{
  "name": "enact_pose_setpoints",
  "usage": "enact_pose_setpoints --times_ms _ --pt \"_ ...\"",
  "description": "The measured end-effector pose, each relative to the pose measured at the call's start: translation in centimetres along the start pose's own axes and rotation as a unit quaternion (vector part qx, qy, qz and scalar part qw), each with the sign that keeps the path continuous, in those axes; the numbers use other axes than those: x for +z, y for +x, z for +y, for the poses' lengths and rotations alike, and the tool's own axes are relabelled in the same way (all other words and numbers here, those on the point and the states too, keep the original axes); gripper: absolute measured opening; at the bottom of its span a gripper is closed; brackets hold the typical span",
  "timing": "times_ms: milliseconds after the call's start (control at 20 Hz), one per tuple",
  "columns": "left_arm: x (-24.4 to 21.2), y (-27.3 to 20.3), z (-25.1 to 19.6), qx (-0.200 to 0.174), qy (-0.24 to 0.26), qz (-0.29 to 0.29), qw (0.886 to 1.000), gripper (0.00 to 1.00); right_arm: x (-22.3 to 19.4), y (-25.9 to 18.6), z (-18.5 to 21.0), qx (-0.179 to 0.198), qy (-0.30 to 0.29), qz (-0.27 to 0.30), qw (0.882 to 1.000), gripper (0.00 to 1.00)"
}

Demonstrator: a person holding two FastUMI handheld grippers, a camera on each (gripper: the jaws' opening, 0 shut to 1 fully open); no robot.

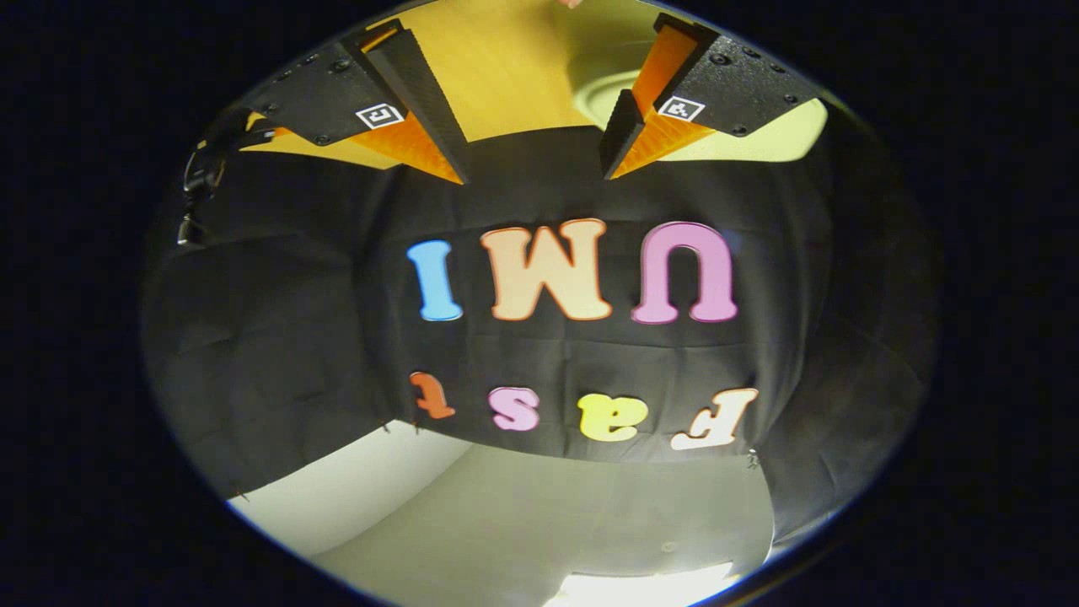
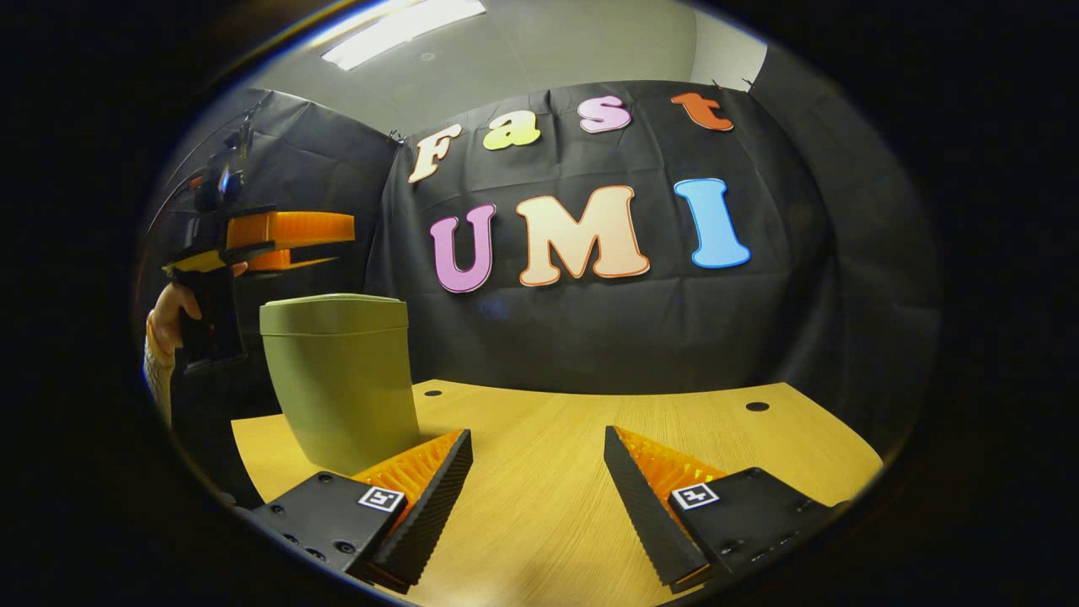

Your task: Press the lid of the desktop garbage bin to open it, pick up the crumpled paper on the desktop and throw it into the bin, then pick up the pop can on the desktop and drop it into the bin, and finally close the garbage bin lid.

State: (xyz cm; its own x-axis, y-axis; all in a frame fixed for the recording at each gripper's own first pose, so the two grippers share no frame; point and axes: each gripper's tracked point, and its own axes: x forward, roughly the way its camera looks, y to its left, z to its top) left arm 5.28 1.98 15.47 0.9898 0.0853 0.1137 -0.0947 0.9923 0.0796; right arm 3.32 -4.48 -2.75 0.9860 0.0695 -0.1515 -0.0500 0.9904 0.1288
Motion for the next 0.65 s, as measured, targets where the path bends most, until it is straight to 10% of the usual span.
enact_pose_setpoints --times_ms 650 --pt "-14.6 -1.8 -2.6 -0.108 -0.061 0.044 0.991 0.96 -1.6 2.4 1.3 -0.020 -0.026 -0.011 0.999 0.99"
